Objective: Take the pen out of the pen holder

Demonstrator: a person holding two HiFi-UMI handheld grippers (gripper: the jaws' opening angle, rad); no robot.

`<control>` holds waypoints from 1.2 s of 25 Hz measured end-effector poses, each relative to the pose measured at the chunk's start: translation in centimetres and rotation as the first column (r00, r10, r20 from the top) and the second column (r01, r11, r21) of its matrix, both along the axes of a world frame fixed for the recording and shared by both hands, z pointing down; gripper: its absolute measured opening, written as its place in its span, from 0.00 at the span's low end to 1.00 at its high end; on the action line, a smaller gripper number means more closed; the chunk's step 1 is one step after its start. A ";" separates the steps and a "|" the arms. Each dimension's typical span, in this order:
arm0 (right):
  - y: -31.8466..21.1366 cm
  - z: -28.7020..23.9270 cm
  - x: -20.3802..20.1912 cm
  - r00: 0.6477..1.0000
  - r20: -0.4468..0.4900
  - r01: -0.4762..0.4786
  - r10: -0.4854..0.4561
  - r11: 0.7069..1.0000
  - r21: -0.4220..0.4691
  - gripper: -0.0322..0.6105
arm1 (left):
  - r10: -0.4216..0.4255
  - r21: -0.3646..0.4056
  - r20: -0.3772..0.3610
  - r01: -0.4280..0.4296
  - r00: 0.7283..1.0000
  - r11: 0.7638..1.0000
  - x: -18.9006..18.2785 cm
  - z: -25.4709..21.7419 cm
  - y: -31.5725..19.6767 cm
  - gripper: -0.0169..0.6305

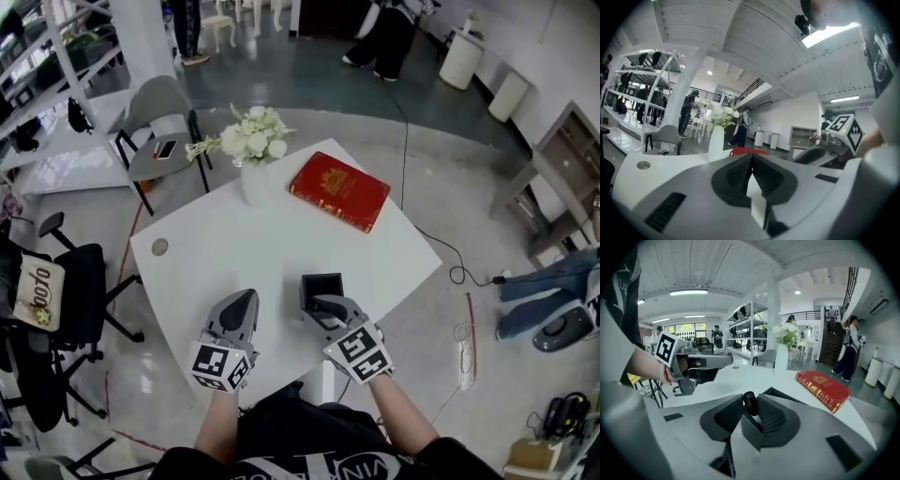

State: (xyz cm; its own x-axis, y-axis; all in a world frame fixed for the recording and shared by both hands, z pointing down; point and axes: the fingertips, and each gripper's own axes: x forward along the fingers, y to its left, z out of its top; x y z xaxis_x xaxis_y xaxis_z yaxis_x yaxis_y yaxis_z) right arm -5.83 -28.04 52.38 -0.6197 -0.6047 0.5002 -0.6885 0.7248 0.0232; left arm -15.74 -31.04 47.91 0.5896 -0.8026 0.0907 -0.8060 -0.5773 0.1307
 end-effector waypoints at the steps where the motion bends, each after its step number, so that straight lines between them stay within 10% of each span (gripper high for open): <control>1: 0.0 0.0 0.1 1.000 0.007 -0.007 0.007 1.000 0.000 0.21 | 0.005 -0.001 -0.001 -0.005 1.000 1.000 0.0 0.1 -0.2 0.03; 19: -1.1 -2.7 2.8 0.990 0.107 -0.099 0.091 0.992 0.072 0.17 | 0.055 -0.021 -0.012 -0.056 0.998 0.998 1.8 1.0 -1.7 0.03; 30: -1.3 -8.4 6.6 0.937 0.347 -0.094 0.046 0.988 0.122 0.17 | -0.087 -0.017 -0.016 0.087 0.996 0.996 1.9 -0.4 -0.2 0.03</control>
